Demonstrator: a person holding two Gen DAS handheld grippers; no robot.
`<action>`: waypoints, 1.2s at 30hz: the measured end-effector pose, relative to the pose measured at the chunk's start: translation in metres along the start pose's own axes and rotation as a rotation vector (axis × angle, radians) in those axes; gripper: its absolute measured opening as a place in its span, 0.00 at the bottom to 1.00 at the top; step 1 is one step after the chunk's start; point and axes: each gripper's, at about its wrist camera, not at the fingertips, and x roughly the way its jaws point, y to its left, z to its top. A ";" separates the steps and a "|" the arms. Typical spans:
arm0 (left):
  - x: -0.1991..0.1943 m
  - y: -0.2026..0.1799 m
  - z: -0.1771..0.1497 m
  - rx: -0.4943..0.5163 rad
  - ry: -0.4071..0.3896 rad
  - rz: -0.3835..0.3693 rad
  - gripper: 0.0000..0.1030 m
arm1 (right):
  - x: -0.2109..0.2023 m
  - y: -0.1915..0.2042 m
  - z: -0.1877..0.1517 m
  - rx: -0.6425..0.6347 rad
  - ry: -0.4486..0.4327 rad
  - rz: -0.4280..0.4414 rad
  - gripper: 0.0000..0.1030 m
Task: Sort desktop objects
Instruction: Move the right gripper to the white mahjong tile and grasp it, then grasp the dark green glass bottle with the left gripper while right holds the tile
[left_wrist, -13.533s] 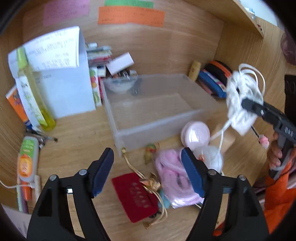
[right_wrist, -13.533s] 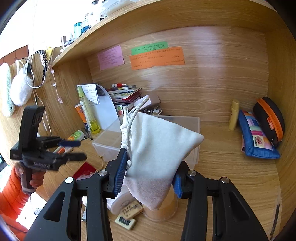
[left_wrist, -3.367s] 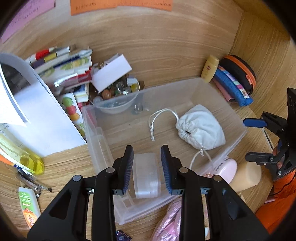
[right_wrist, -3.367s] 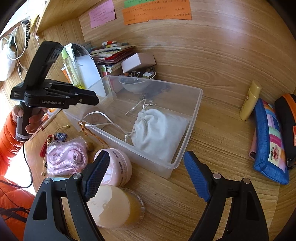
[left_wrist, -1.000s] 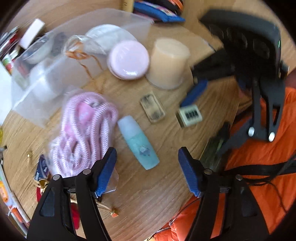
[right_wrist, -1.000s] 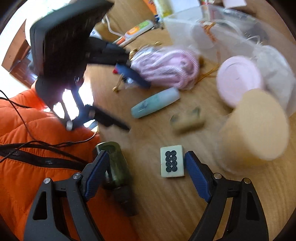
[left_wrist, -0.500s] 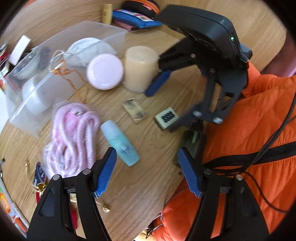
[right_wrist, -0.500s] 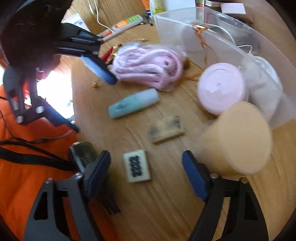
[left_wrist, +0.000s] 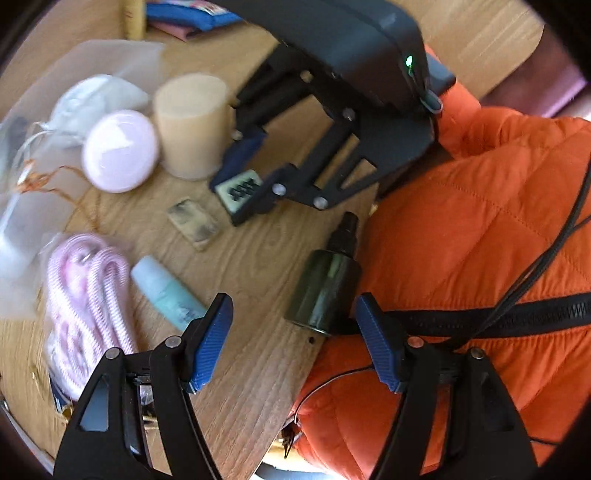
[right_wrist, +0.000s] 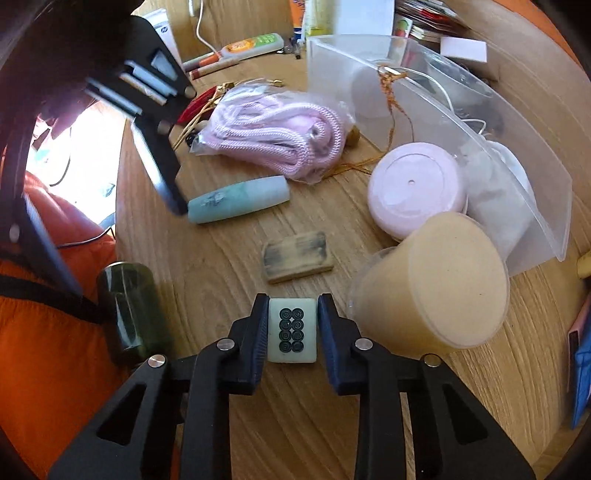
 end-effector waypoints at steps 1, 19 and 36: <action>0.004 0.001 0.003 0.005 0.029 -0.016 0.66 | -0.001 -0.001 0.000 0.002 -0.001 0.001 0.23; 0.016 0.024 0.005 -0.042 0.074 0.154 0.44 | -0.014 0.015 -0.022 0.029 -0.022 -0.013 0.21; -0.029 0.024 -0.032 -0.199 -0.036 0.042 0.62 | -0.019 0.003 -0.043 0.094 -0.064 -0.026 0.21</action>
